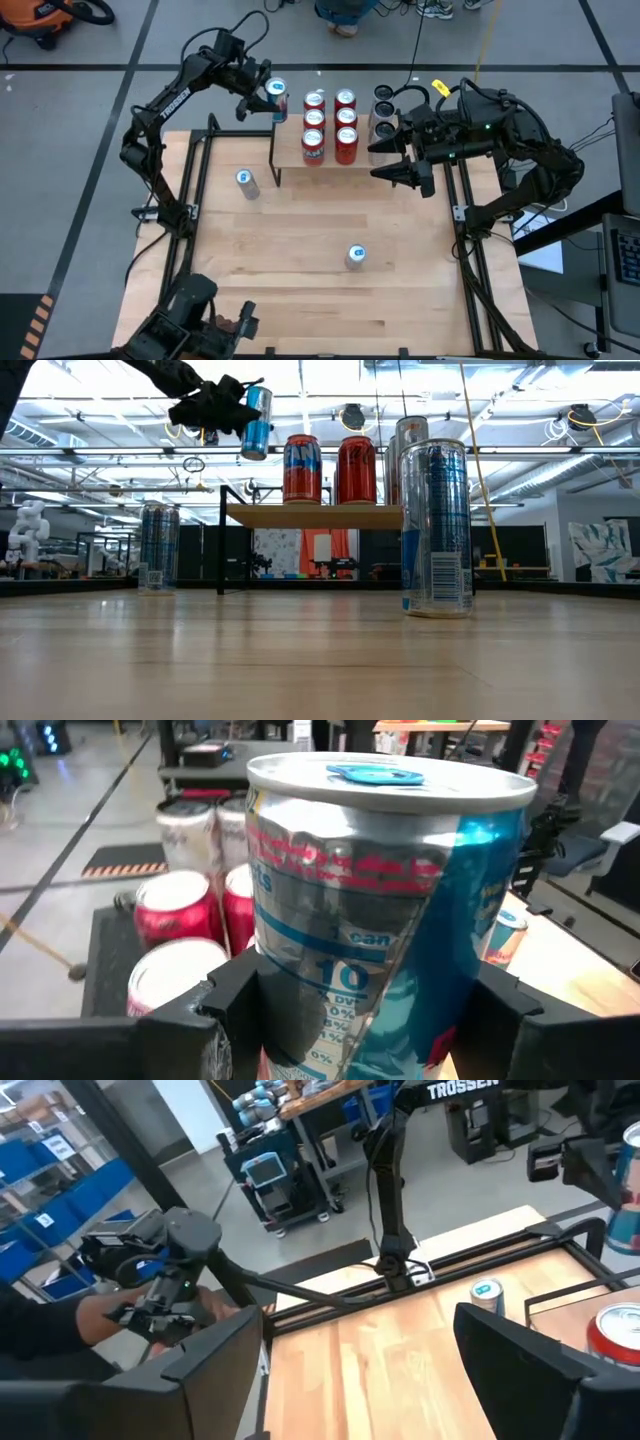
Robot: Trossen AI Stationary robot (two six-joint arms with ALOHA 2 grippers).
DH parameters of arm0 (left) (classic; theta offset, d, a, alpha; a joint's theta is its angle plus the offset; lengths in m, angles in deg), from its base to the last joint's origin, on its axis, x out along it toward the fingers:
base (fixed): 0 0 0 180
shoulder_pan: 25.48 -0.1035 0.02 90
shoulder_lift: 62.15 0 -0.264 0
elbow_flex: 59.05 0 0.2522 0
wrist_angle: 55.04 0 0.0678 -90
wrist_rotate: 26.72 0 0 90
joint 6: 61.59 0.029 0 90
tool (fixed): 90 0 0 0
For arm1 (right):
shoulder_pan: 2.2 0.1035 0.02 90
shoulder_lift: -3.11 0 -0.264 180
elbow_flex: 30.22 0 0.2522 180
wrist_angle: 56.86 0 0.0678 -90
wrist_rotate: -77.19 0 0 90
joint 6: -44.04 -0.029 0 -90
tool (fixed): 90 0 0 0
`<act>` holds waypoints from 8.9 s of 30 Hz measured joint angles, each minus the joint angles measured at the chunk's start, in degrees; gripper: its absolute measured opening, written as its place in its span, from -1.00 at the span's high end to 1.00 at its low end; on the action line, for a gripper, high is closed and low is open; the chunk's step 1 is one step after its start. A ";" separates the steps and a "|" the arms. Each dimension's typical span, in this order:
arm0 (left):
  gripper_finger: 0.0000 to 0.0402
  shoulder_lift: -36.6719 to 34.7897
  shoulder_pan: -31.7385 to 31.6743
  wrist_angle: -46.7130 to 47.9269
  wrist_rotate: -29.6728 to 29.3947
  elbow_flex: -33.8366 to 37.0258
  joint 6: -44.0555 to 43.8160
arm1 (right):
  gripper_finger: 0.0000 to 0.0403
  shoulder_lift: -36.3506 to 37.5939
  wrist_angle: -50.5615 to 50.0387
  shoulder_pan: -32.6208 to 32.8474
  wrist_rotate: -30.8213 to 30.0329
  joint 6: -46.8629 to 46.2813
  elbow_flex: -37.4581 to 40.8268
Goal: Place canned beverage on shelf
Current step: Put the top right blue soda can on the shelf, then put the top blue soda can on the shelf aligned with the other blue soda can
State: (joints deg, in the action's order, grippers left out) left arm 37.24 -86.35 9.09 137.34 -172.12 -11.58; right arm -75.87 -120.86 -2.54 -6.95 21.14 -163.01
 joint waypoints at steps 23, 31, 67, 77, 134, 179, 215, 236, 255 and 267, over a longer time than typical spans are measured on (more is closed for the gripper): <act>-0.13 0.00 3.40 -4.97 6.39 0.06 -3.85 | -0.53 0.02 -1.52 0.00 0.21 1.56 -0.02; -0.13 0.60 -0.62 -6.14 9.85 5.27 4.07 | -0.53 0.02 -1.91 0.04 0.32 1.49 -0.02; -0.13 4.66 1.57 -13.34 -4.84 7.45 -0.30 | -0.53 0.02 -0.16 -0.76 -0.23 4.57 -0.02; -0.13 6.03 1.70 -16.93 -3.83 7.45 -1.70 | -0.53 0.00 -0.20 -0.76 -0.20 4.57 -0.02; -0.13 8.33 -2.73 -43.16 -2.26 7.48 -21.18 | -0.53 0.00 -1.11 -0.83 -1.44 5.64 -0.02; -0.19 10.58 -0.76 -21.59 -6.34 7.45 -6.16 | -0.53 0.00 -0.94 -0.85 -1.78 6.65 -0.02; -0.69 10.45 -0.62 -14.41 -13.35 7.16 -7.75 | -0.53 0.00 -1.05 -0.85 -1.37 6.06 -0.02; -0.70 -0.85 -4.03 -10.89 -16.55 0.28 -18.25 | -0.53 0.00 -1.05 -0.85 -1.54 4.65 -0.02; -0.70 -19.70 12.50 -3.74 -32.34 0.20 -51.19 | -0.53 0.00 -11.06 -0.85 -4.57 -8.27 -0.02; -0.70 -23.98 24.70 24.88 -56.67 0.22 -63.19 | -0.53 -0.74 -14.74 -0.76 -7.55 -12.45 -0.02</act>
State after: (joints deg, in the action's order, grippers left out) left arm 13.27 -61.65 33.97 80.68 -171.90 -74.77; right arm -76.62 -135.59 -3.31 -14.50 8.69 -163.03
